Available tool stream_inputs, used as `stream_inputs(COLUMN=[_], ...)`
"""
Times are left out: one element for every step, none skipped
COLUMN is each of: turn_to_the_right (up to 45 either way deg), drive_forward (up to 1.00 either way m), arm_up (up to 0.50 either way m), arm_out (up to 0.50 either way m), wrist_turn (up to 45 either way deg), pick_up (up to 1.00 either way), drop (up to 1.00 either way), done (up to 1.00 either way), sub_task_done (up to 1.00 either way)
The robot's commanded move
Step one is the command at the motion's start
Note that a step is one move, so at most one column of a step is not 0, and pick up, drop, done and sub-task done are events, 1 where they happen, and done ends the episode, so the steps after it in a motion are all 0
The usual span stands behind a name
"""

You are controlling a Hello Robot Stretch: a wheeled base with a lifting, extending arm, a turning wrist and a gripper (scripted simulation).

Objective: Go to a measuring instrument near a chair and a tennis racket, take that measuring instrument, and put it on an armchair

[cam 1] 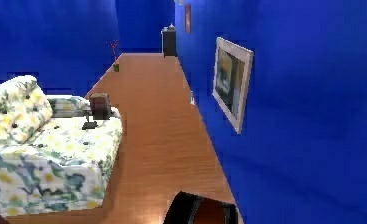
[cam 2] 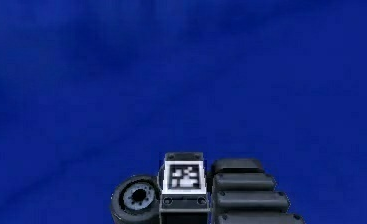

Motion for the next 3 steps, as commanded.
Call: stream_inputs(turn_to_the_right=[0.0,-12.0,0.0], drive_forward=[0.9,0.0,0.7], arm_up=[0.0,0.0,0.0], arm_out=[0.0,0.0,0.0], wrist_turn=[0.0,0.0,0.0], pick_up=[0.0,0.0,0.0], drop=[0.0,0.0,0.0], done=[0.0,0.0,0.0], sub_task_done=[0.0,0.0,0.0])
